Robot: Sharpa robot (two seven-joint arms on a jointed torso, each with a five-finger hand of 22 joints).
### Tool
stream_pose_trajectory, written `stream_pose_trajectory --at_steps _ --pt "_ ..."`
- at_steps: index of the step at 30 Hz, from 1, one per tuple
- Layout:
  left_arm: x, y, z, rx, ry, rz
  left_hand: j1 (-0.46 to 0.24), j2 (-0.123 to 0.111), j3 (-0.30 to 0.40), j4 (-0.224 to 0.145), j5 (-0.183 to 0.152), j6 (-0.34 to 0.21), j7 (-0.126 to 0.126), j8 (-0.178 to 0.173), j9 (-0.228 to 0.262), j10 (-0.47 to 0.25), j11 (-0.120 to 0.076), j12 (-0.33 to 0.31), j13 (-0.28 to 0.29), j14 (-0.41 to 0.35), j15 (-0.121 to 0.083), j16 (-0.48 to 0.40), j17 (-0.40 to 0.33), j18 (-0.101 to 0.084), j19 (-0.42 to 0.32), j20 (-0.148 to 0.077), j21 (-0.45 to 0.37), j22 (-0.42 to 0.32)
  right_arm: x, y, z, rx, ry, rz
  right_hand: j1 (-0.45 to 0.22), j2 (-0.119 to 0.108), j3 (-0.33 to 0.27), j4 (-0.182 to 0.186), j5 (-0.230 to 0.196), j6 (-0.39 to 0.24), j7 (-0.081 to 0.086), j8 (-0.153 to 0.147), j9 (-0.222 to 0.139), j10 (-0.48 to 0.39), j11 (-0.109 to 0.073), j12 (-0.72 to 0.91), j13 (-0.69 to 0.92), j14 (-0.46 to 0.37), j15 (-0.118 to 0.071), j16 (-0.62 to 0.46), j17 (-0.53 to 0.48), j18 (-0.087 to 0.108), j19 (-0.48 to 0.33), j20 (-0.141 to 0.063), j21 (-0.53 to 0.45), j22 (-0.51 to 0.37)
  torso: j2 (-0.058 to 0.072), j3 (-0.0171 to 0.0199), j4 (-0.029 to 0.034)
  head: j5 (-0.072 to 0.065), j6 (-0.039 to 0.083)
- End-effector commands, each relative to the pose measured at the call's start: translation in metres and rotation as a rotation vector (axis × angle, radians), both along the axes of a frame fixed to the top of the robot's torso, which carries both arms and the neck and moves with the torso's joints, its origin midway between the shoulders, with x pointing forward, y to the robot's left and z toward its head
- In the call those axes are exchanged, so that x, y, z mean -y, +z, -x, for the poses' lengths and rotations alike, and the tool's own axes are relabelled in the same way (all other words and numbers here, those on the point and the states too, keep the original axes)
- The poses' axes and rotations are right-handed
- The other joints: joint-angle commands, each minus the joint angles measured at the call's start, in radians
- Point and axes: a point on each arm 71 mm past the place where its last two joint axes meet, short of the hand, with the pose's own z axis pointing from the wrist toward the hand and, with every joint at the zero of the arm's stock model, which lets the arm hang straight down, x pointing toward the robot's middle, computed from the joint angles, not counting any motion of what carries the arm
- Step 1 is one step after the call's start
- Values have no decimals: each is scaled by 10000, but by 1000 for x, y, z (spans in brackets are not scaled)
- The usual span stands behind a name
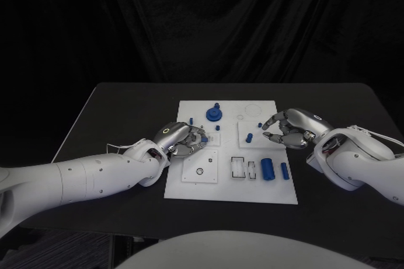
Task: Assemble the parts on the task board
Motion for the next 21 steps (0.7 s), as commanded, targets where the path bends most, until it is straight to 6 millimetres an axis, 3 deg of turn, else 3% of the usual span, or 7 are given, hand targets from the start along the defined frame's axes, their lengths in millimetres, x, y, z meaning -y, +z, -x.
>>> stream_pose_trajectory --at_steps 1,21 --pt "-7 -15 5 -635 209 -299 -56 82 -22 100 8 -54 31 -92 -33 1061 76 36 2634 1057 76 65 2635 -39 49 46 48 1875 0 -2 1 -134 -52 31 16 -62 5 -29 21 -75 15 -31 -12 571 -14 -31 2070 785 -41 3 1561 -44 136 -58 -40 1481 -2 1 5 11 0" --pt "-7 -16 5 -717 282 -332 -62 -48 -194 404 -33 -568 171 -215 -447 1061 161 36 2634 1057 150 65 2635 -27 16 119 16 1858 1 -3 1 -202 -66 69 16 -62 5 -29 21 -75 15 -31 -12 571 -14 -31 2070 785 -41 3 1561 -44 136 -58 -40 1481 -8 -1 3 -5 0"
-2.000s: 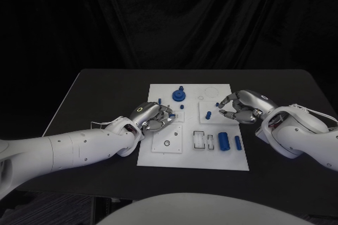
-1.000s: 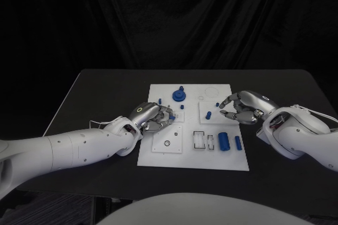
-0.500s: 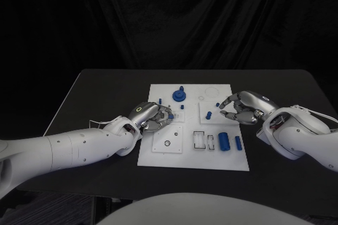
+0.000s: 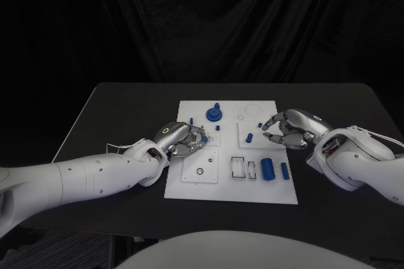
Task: Assemble the parts on the task board
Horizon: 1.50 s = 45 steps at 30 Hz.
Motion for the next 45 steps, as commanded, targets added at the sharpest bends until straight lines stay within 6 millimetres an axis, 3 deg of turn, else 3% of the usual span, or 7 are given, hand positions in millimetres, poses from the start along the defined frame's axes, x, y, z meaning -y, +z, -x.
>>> stream_pose_trajectory --at_steps 1,14,30,37,45 --pt "-6 -16 6 -648 160 -287 -65 -43 10 109 -32 -126 -1 -36 -76 1036 70 36 2634 1057 81 65 2634 -27 -20 88 22 1860 0 -2 1 -127 -56 70 8 -64 15 -32 8 -98 21 -46 -17 570 -9 -32 2070 785 -37 -1 1556 -43 134 -54 -48 1480 -7 0 0 -7 0" --pt "-7 -16 6 -649 201 -284 -178 107 -26 429 66 -30 13 14 -365 1036 113 36 2634 1057 123 65 2634 -29 -17 134 43 1863 0 -2 0 -187 -63 112 5 -62 18 -31 6 -101 22 -48 -18 569 -7 -32 2069 786 -35 3 1559 -43 135 -53 -46 1481 3 -1 0 5 0" --pt "-7 -16 6 -647 371 -91 -251 222 -42 432 188 42 -2 16 -492 1036 115 36 2634 1057 129 65 2634 -27 -19 144 44 1862 1 -3 0 -240 -90 149 -4 -43 35 -27 4 -105 26 -53 -19 571 -3 -31 2071 786 -31 -2 1554 -43 135 -49 -50 1480 -5 -2 -6 -4 0" --pt "-7 -14 7 -464 346 1 -133 48 -117 378 161 -125 46 -29 -660 1036 145 36 2634 1057 146 65 2634 -18 -44 156 6 1849 1 -3 1 -249 -93 156 -4 -43 35 -27 4 -105 26 -53 -19 571 -3 -31 2071 786 -31 -2 1554 -43 135 -49 -50 1480 0 -2 -4 -13 0" --pt "-7 -4 15 372 347 206 -129 -222 -398 431 -274 -1098 218 -40 -1115 1036 233 36 2634 1057 233 65 2634 -1 -80 242 -55 1826 2 -3 1 -274 -104 171 -17 -51 37 -27 -4 -109 30 -58 -21 564 2 -34 2063 786 -28 -1 1554 -43 137 -46 -50 1481 -3 3 -8 -64 0"
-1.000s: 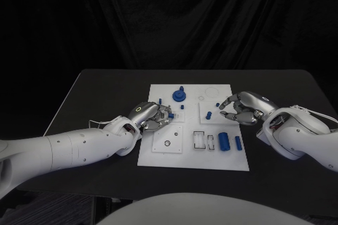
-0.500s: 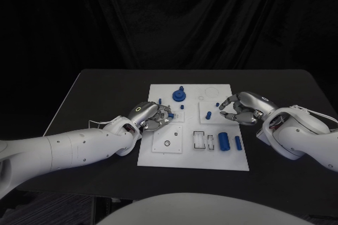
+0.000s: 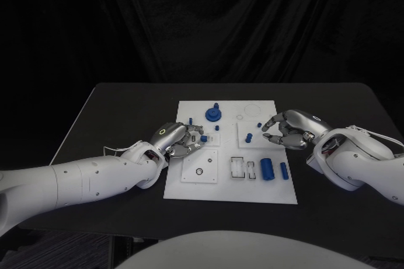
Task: Assemble the parts on the task board
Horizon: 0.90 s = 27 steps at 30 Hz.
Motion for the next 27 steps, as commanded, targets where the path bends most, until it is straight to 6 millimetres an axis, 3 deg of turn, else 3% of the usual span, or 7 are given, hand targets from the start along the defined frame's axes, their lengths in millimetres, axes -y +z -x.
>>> stream_pose_trajectory --at_steps 1,11,16,22,27 --pt "-2 -4 11 313 80 -17 9 -106 -69 10 -80 -233 21 -40 -103 1040 57 36 2634 1038 71 65 2634 -3 1 96 -45 1830 1 -2 1 -131 -102 92 -17 -51 38 -27 -4 -73 -7 -58 -14 564 1 -35 2065 786 -27 -1 1554 -44 137 -46 -50 1483 -2 4 -2 -27 0" --pt "-9 16 30 1098 -24 -223 -102 -279 -363 32 -527 -713 6 -18 -426 1040 8 36 2634 1038 39 65 2634 0 5 77 -43 1829 1 -2 0 -161 -116 127 -72 -85 23 -16 -83 -58 -3 -53 -10 558 8 -37 2057 786 -20 -4 1549 -42 136 -38 -61 1480 3 0 -1 -101 0" --pt "-12 40 31 1756 -152 -345 -145 -302 -419 47 -608 -760 1 -15 -476 1040 3 36 2634 1038 35 65 2634 -3 11 72 -32 1833 1 -2 0 -142 -130 121 -72 -85 23 -16 -83 -58 -3 -53 -10 558 8 -37 2057 786 -20 -4 1549 -42 136 -38 -61 1480 -7 5 -1 -132 0" --pt "-11 88 8 2702 -26 -843 293 -147 -61 -38 -586 -520 -62 42 -605 1040 -59 36 2634 1038 -12 65 2634 -33 83 36 100 1876 1 -3 -1 -168 -163 140 -87 -87 20 -11 -106 -52 -3 -52 -9 555 9 -38 2054 786 -19 -7 1546 -42 137 -36 -61 1481 -33 21 -5 -125 0" --pt "-13 126 -21 2842 967 -1784 354 -232 238 6 -732 -933 3 -42 -891 1040 -17 36 2634 1038 8 65 2634 -35 88 31 96 1873 0 -3 -3 -221 -191 111 -92 -84 21 -7 -110 -50 -4 -51 -9 560 10 -36 2059 787 -18 -1 1551 -41 136 -36 -64 1479 -43 43 -17 -69 0"
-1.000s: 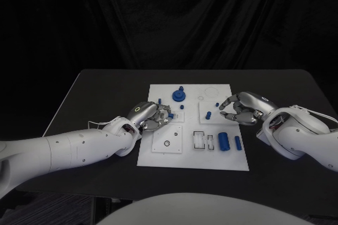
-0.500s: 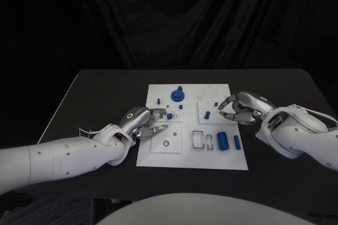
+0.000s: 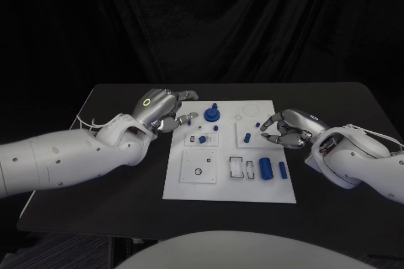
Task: Assemble the parts on the task board
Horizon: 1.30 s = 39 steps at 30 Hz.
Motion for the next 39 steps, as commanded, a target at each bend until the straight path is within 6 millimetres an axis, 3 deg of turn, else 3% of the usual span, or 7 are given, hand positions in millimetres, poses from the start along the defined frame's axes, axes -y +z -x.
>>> stream_pose_trajectory --at_steps 1,5,7,9,13,27,39 --pt "-2 12 -18 -413 1339 -1132 -101 -97 115 -1 -274 -192 94 -31 -144 1040 56 36 2634 1038 57 65 2635 -30 31 22 -50 1852 0 -2 -1 -198 -165 32 -50 -43 21 -7 -62 -50 -4 -51 -9 560 10 -37 2052 787 -18 -1 1551 -41 136 -36 -64 1480 1 4 -1 10 0" --pt "-2 25 -29 -750 1845 -1719 -1082 -39 -122 50 -415 121 159 84 -385 1040 196 36 2634 1038 183 65 2635 9 -60 155 -237 1797 0 -2 0 -257 -186 7 -58 -37 23 -2 -64 -44 -4 -48 -8 562 9 -36 2054 787 -17 0 1552 -45 142 -35 -51 1487 5 -9 10 -33 0" --pt "2 28 -32 -1207 1922 -2218 -1695 177 -430 26 -342 1199 -56 514 -334 1040 43 36 2634 1038 72 65 2635 -39 91 75 6 1876 1 -2 0 -270 -210 -7 -62 -30 28 1 -64 -34 -7 -44 -6 558 8 -37 2049 787 -17 -3 1549 -41 137 -34 -65 1480 5 -5 1 -38 0" --pt "4 28 -33 -1498 1875 -2512 -1753 194 -477 28 -350 1400 -86 579 -332 1040 39 36 2634 1038 66 65 2635 -47 112 65 38 1887 1 -2 0 -268 -222 -13 -62 -30 28 1 -64 -34 -7 -44 -6 558 8 -37 2049 787 -17 -3 1549 -41 137 -34 -65 1480 5 -4 -8 -34 0" --pt "17 27 -39 -2787 1375 -4090 -2032 402 -628 40 -360 3086 -561 1304 71 1040 -340 36 2634 1038 -221 65 2635 -183 463 -166 654 2075 2 -2 0 -258 -251 -30 -67 -24 32 4 -63 -25 -9 -39 -4 565 7 -35 2058 787 -17 0 1551 -43 140 -33 -58 1485 -7 11 -8 -65 0" --pt "69 34 -60 -5978 -381 -8300 -3002 782 -1468 11 -454 3545 -816 1677 1157 1040 -537 36 2634 1038 -409 65 2635 -349 814 -386 1354 2284 9 5 7 158 -341 -387 -121 -15 33 41 -29 3 -13 -27 2 595 4 -22 2091 794 -18 21 1570 -51 158 -31 -26 1504 5 -9 -6 -117 0" --pt "90 28 -71 -7780 -485 -8500 -2228 1000 -1528 -314 -311 3262 -730 1357 1372 1040 -502 36 2634 1038 -381 65 2635 -322 736 -369 1264 2247 22 12 13 425 -696 -787 -196 -17 64 100 168 55 -37 -9 13 624 -15 -10 2122 810 -32 72 1613 -61 184 -37 10 1528 33 7 -41 -103 0"
